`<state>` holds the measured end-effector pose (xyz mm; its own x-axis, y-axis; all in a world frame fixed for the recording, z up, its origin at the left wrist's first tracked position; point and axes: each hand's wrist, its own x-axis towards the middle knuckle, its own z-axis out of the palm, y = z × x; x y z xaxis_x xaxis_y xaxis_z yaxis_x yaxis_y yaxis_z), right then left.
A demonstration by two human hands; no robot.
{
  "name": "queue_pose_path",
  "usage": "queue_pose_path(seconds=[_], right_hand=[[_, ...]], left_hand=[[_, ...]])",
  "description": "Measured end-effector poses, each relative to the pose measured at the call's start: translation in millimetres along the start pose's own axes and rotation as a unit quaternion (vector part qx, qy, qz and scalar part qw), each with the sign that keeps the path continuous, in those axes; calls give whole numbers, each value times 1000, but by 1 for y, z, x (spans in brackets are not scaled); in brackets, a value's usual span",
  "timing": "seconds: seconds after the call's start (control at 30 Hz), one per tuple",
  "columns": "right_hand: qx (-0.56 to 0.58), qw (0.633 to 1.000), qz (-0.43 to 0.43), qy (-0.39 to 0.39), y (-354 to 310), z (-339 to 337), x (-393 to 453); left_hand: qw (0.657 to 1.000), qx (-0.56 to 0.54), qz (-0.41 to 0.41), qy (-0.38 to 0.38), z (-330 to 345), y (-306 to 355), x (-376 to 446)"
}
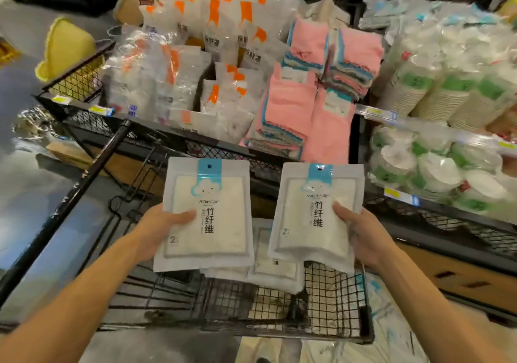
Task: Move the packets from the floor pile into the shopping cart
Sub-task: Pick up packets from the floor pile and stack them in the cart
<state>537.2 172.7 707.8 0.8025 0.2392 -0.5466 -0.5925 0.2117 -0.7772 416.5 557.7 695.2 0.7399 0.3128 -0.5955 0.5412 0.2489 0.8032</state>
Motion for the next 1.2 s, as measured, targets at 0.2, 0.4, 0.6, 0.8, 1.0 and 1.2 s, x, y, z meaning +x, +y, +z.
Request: queue_pose_path(seconds=[0.2,0.4,0.6,0.8,1.0,1.2], right_hand=[[-34,997,68,22,63,-17,62],[-45,989,128,61,146,-29,125],[-54,982,161,87,213,-36,190],[-121,972,164,120,264,-51,242],[-250,940,143,185,300,-67,264],[-481,815,89,310,319,-48,273]], left_hand=[[998,8,-61,5,-2,-56,74],[994,37,-103,-3,3,-127,151],[991,55,-118,4,4,-187,228],[990,93,-103,5,16,-230,275],[948,275,-145,63,18,-270,310],[898,413,-99,115,45,-279,303]])
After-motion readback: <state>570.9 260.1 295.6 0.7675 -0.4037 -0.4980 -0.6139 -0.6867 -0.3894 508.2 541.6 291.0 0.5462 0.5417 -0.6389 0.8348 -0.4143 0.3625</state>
